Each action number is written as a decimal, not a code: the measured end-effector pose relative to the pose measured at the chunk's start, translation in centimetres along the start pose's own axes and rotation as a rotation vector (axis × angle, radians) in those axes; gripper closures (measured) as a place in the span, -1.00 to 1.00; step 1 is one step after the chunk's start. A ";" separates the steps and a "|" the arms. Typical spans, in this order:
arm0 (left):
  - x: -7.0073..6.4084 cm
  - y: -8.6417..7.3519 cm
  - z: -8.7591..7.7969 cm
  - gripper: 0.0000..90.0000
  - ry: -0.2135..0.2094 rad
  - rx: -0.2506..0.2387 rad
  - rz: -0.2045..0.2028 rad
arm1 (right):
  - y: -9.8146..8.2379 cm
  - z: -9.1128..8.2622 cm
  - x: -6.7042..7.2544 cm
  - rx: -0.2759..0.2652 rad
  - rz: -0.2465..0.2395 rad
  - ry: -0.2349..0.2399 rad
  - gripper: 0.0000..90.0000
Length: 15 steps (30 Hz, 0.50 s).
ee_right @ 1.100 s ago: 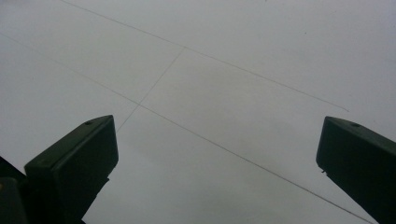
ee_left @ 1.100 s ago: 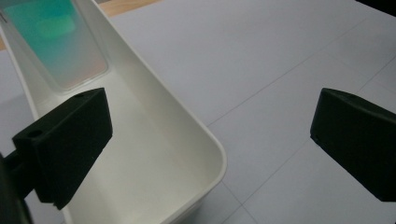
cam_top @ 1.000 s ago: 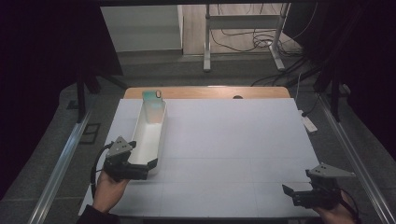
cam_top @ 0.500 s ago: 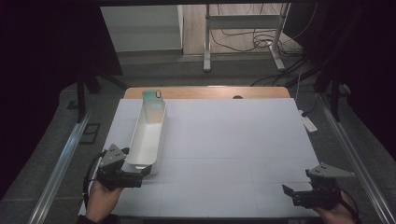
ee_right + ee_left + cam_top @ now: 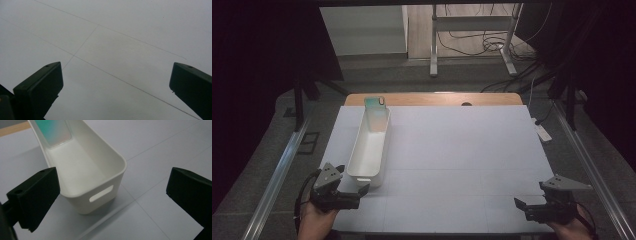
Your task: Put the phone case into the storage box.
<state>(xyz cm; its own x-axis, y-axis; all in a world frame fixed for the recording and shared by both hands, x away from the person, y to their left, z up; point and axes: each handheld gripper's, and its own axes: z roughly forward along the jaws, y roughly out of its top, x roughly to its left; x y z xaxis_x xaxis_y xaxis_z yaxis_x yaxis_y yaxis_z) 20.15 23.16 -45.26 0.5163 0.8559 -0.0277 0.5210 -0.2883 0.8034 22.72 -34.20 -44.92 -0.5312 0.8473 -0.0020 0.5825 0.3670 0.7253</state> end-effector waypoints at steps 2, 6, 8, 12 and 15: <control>0.0 -0.2 -0.1 -1.00 0.000 0.001 -0.006 | 0.0 0.0 0.0 0.000 0.000 0.000 -1.00; 0.1 -0.6 -0.4 -1.00 0.004 0.005 -0.016 | 0.0 0.0 0.0 0.001 0.000 0.000 -1.00; 0.1 -0.9 -0.6 -1.00 0.007 0.008 -0.021 | 0.0 0.0 0.0 0.002 0.000 -0.001 -1.00; 0.2 -1.2 -0.8 -1.00 0.013 0.017 -0.025 | 0.0 0.0 0.0 0.003 0.000 -0.001 -1.00; 0.2 -1.5 -1.0 -1.00 0.016 0.021 -0.032 | 0.0 0.0 0.0 0.004 0.001 -0.002 -1.00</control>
<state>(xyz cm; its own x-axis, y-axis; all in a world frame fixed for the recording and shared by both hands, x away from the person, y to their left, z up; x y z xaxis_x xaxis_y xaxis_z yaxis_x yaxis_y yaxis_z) 18.77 24.18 -45.90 0.4884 0.8715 -0.0432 0.5513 -0.2698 0.7895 22.73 -34.17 -44.93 -0.5296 0.8482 -0.0028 0.5854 0.3679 0.7225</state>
